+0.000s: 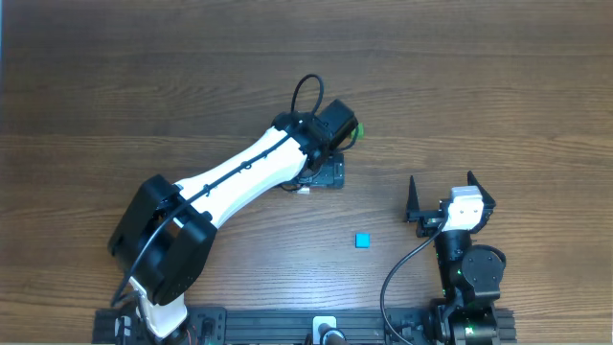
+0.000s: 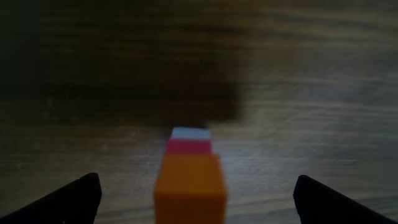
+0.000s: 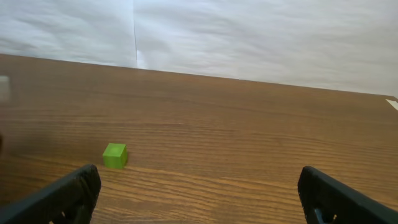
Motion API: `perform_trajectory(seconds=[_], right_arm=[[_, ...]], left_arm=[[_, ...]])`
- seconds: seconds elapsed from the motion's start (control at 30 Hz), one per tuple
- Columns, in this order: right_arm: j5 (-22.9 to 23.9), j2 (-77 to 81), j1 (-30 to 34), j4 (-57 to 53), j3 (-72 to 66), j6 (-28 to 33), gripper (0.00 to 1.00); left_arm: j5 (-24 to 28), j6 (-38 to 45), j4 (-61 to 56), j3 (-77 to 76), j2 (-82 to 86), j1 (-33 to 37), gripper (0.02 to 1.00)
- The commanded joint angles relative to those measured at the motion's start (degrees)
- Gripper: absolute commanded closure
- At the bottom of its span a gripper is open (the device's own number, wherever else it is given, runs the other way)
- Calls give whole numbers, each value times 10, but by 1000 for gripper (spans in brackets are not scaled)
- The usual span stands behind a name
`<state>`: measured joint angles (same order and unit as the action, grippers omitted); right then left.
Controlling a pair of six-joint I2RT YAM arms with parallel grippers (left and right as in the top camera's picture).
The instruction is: Stack Cubes
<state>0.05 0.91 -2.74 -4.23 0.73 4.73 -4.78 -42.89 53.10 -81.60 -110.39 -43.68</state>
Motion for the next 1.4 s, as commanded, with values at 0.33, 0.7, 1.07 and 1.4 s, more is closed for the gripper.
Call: perform_trajectory(seconds=[0.33, 0.7, 1.07, 1.4], right_arm=[[-5, -6, 3, 1, -4, 1, 7], [-5, -6, 3, 1, -4, 1, 9], [-5, -6, 3, 1, -4, 1, 9], [-5, -6, 3, 1, -4, 1, 7]], left_arm=[[-188, 5, -121, 4, 263, 61, 20], [-18, 101, -251, 155, 472, 290, 23], [59, 237, -394, 473, 798, 438, 53], [140, 414, -464, 605, 973, 452, 23]])
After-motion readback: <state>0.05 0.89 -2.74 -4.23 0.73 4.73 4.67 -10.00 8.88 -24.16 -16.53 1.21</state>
